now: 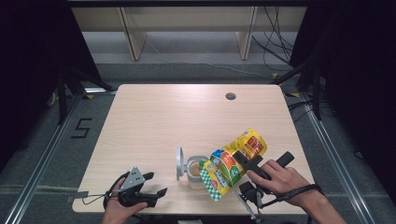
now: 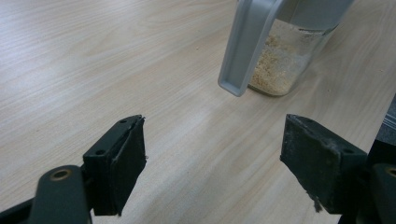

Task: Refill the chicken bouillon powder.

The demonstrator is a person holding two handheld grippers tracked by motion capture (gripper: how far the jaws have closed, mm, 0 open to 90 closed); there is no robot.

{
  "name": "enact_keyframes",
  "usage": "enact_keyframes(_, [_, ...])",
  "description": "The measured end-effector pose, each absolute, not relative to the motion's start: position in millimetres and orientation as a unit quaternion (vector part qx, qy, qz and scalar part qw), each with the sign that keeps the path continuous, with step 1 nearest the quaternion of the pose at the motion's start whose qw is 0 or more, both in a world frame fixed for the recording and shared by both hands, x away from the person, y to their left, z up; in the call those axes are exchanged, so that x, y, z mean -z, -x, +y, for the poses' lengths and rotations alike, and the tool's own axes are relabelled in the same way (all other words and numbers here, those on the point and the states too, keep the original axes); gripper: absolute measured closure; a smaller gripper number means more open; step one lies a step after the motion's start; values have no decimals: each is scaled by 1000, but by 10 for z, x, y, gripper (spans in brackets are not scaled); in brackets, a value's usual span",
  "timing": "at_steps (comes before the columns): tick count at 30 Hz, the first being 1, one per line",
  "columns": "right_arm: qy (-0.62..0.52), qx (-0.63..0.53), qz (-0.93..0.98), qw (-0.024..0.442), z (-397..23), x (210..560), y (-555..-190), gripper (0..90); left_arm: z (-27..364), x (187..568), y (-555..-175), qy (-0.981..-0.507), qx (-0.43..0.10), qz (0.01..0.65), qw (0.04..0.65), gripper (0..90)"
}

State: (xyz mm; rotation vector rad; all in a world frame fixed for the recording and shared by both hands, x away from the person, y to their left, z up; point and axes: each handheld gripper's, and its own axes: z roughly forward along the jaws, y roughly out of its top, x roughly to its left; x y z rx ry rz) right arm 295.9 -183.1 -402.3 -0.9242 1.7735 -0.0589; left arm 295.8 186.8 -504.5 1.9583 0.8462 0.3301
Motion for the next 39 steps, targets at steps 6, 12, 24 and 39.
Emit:
enact_keyframes(6, [325, -7, 770, 549, -1857, 4115, -2942, 627, 1880, 5043, -2957, -801, -136, 348, 467, 214])
enact_keyframes(12, [315, -29, 767, 558, -1875, 4198, -2975, 635, 1864, 5054, -2961, -796, -131, 353, 474, 216])
enact_keyframes(24, [271, -77, 776, 564, -1960, 4349, -2846, 653, 1867, 5051, -2960, -802, -133, 350, 465, 215])
enact_keyframes(39, [183, -196, 799, 537, -2098, 4547, -2796, 663, 1874, 5050, -2968, -803, -137, 343, 467, 215])
